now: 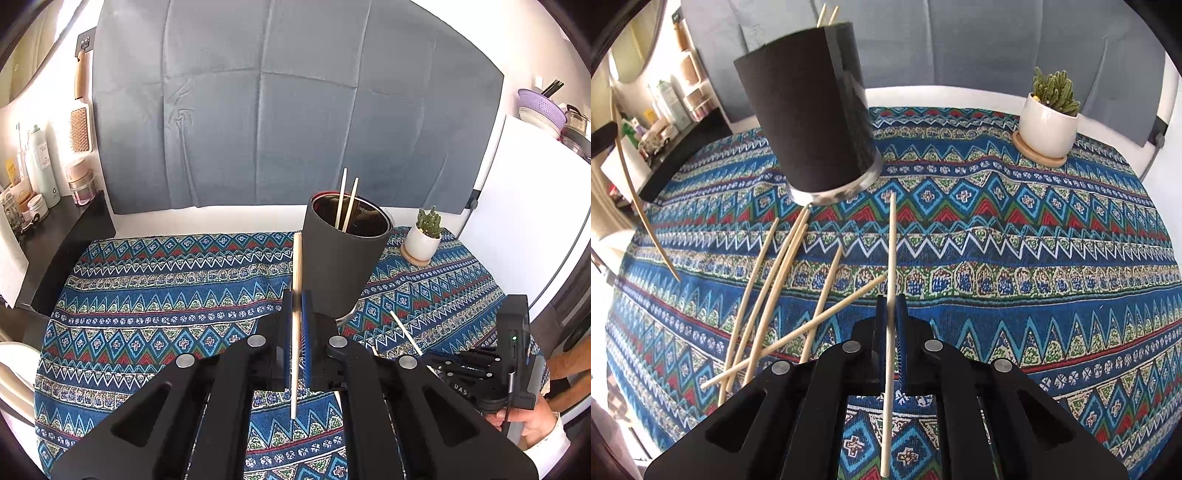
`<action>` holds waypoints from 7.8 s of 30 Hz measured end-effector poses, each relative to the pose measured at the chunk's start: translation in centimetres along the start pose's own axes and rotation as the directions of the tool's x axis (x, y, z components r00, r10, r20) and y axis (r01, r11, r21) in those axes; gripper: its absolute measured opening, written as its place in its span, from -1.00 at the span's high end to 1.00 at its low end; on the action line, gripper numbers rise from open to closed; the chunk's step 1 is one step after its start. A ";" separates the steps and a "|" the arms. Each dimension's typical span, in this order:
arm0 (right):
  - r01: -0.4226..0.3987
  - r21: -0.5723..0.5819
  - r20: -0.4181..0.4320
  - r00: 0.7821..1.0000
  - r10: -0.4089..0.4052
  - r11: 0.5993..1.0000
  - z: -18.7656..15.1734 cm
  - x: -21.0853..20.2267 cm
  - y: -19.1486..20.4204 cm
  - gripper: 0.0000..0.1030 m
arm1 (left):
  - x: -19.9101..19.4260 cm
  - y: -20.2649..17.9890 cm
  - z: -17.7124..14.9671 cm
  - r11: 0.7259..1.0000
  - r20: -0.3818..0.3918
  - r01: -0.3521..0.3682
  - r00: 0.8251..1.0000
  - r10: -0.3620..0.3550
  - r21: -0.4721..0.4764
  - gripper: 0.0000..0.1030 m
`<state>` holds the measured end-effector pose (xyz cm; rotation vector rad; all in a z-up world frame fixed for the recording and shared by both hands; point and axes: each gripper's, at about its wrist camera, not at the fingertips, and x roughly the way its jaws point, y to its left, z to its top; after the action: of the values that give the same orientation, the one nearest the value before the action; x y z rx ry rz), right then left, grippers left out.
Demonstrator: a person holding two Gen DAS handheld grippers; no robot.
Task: Organize utensils
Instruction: 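Raise the left tool's stick over the black holder while the right tool carries its stick there, then open the left tool into the holder while the right tool releases its stick, then grasp another wooden stick with the right tool beside the holder, then lower the stick into the black holder and open the right tool, then move both tools down toward the wooden sticks lying on the cloth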
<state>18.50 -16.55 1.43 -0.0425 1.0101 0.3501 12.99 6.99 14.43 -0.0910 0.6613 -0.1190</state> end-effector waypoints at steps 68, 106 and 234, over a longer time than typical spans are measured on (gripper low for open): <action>-0.450 -0.066 0.560 0.722 0.406 0.891 18.5 -1.3 1.2 0.90 | 12.6 -2.3 10.6 0.988 -0.053 0.140 0.989 -0.136 0.067 0.90; -0.122 -0.128 0.261 0.953 0.152 0.984 16.9 -2.5 3.2 0.36 | 7.7 0.4 5.1 0.994 -0.060 0.105 0.993 -0.103 0.037 -0.48; 0.025 -0.078 0.055 0.998 -0.021 0.997 -5.3 1.5 1.5 -0.88 | 13.6 -3.1 -11.6 0.989 -0.282 -0.024 0.957 0.064 0.144 -0.90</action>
<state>14.39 -15.82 -2.47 -0.1148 0.9418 0.3680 16.28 1.45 -2.53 0.0778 0.9421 -0.1361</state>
